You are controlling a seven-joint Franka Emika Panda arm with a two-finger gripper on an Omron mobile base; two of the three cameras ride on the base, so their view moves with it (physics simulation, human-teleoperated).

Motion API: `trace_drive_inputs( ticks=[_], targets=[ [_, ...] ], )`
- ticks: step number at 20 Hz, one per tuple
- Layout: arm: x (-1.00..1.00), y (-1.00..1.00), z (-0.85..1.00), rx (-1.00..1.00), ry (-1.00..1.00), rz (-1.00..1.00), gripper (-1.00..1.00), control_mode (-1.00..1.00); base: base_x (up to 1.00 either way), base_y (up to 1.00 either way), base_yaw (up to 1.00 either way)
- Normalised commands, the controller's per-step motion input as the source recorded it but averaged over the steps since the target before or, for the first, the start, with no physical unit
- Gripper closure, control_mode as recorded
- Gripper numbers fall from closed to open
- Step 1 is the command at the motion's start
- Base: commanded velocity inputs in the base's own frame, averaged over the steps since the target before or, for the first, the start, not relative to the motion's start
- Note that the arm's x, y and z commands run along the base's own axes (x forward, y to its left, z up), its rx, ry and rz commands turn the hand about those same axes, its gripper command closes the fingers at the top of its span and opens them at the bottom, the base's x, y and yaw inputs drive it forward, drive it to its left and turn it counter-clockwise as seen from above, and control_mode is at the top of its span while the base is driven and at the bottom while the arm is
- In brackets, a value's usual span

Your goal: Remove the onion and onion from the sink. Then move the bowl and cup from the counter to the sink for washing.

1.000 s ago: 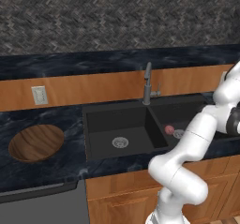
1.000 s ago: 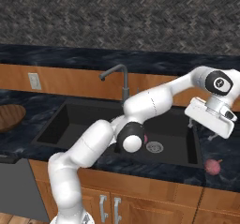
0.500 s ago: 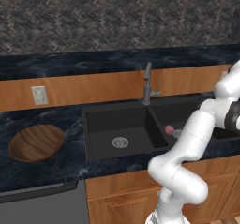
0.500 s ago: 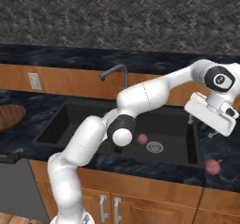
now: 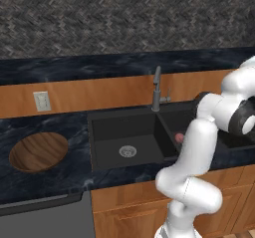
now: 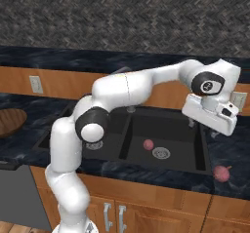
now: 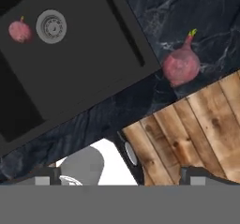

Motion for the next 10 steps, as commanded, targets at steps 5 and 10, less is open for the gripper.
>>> trace_drive_inputs(
  ticks=[5, 10],
  targets=[
    [0.13, 0.52, -0.15, -0.44, -0.28, 0.04, -1.00, -1.00, 0.00, 0.00, 0.00],
    [0.33, 0.30, 0.02, -0.21, -0.01, 0.01, -1.00, -1.00, 0.00, 0.00, 0.00]
  ],
)
